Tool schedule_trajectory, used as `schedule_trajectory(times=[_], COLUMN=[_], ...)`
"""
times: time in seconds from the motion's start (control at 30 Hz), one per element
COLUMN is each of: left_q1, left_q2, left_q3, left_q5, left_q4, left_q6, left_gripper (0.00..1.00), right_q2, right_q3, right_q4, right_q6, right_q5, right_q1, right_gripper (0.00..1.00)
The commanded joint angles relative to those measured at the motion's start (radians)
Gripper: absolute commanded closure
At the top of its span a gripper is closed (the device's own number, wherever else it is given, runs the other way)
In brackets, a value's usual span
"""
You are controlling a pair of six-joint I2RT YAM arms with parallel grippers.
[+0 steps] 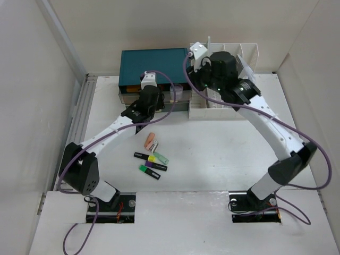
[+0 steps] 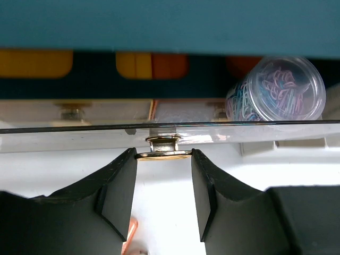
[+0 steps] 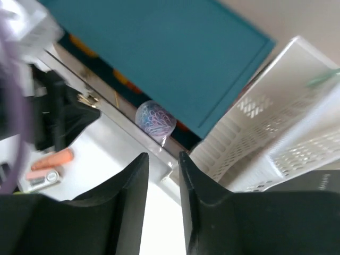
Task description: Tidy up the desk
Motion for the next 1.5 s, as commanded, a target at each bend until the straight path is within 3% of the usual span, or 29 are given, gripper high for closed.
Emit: schedule_trajectory(times=[0.0, 0.4, 0.57, 0.67, 0.7, 0.73, 0.8, 0.93, 1.07, 1.17, 1.3, 1.47], left_q1=[0.038, 0.103, 0.103, 0.080, 0.064, 0.055, 0.046, 0.046, 0.086, 0.107, 0.107, 0.116], left_q2=[0.069, 0.223, 0.197, 0.108, 0.079, 0.047, -0.056, -0.245, -0.430, -0.570, -0.708, -0.823], left_q3=[0.071, 0.212, 0.200, 0.139, 0.105, 0.087, 0.038, -0.036, -0.112, -0.187, -0.303, -0.384], left_q5=[0.026, 0.046, 0.069, 0.079, 0.079, 0.091, 0.121, 0.163, 0.163, 0.093, -0.141, -0.217], left_q4=[-0.002, -0.031, -0.031, -0.040, -0.040, -0.040, -0.053, -0.076, -0.113, -0.122, -0.111, -0.088], left_q6=[-0.003, 0.017, 0.006, -0.006, -0.006, -0.006, -0.006, -0.003, 0.061, 0.089, 0.072, 0.043], left_gripper=[0.65, 0.56, 0.36, 0.17, 0.12, 0.06, 0.01, 0.01, 0.01, 0.01, 0.01, 0.01], right_q2=[-0.095, -0.274, -0.306, -0.326, -0.326, -0.326, -0.326, -0.313, -0.232, -0.164, -0.037, 0.121], right_q3=[-0.059, -0.272, -0.341, -0.380, -0.407, -0.421, -0.473, -0.530, -0.530, -0.484, -0.431, -0.328], right_q4=[0.127, 0.147, 0.156, 0.156, 0.156, 0.167, 0.194, 0.244, 0.290, 0.304, 0.342, 0.342], right_q6=[0.015, 0.024, 0.006, -0.028, -0.043, -0.054, -0.064, -0.094, -0.009, 0.112, 0.223, 0.387], right_q5=[0.052, -0.033, -0.108, -0.190, -0.210, -0.232, -0.292, -0.324, -0.206, -0.053, 0.015, 0.096], right_q1=[-0.030, -0.101, -0.122, -0.122, -0.122, -0.122, -0.122, -0.099, -0.032, 0.042, 0.108, 0.118], right_gripper=[0.66, 0.66, 0.61, 0.48, 0.37, 0.13, 0.00, 0.00, 0.00, 0.02, 0.17, 0.25])
